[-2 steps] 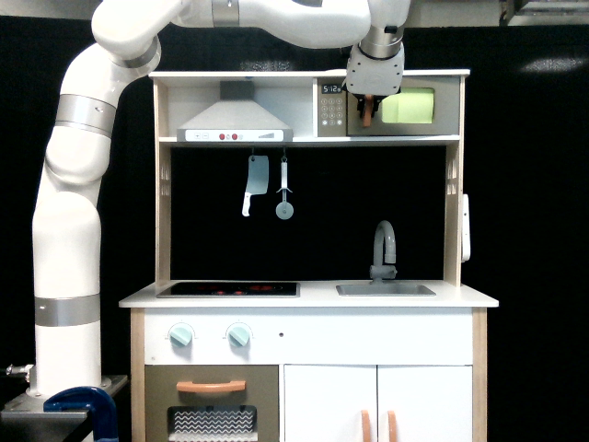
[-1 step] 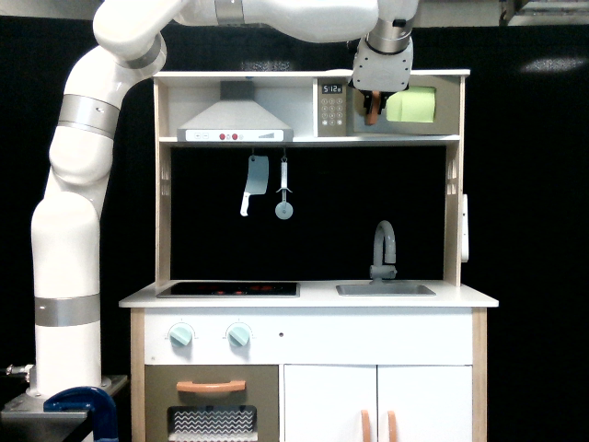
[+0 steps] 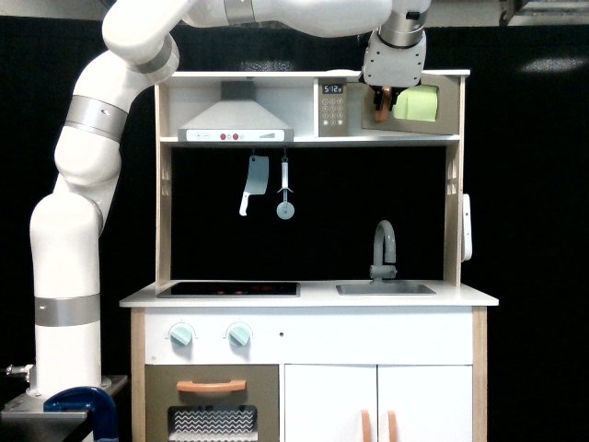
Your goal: Open the oven door
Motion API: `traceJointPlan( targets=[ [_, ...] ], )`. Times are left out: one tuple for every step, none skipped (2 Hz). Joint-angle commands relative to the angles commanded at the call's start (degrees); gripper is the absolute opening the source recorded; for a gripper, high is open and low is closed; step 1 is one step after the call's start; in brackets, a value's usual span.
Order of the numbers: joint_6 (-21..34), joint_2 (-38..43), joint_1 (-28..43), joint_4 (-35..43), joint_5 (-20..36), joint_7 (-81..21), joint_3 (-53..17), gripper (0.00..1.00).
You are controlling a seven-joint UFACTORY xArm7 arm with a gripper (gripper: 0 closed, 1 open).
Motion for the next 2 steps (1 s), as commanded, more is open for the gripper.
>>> traceJointPlan(
  targets=[
    [2.5, 3.3, -4.6, 4.4, 0.5, -0.4, 2.0, 0.0],
    [3.2, 4.5, -6.4, 5.9, 0.4, -0.5, 3.1, 0.0]
  ],
)
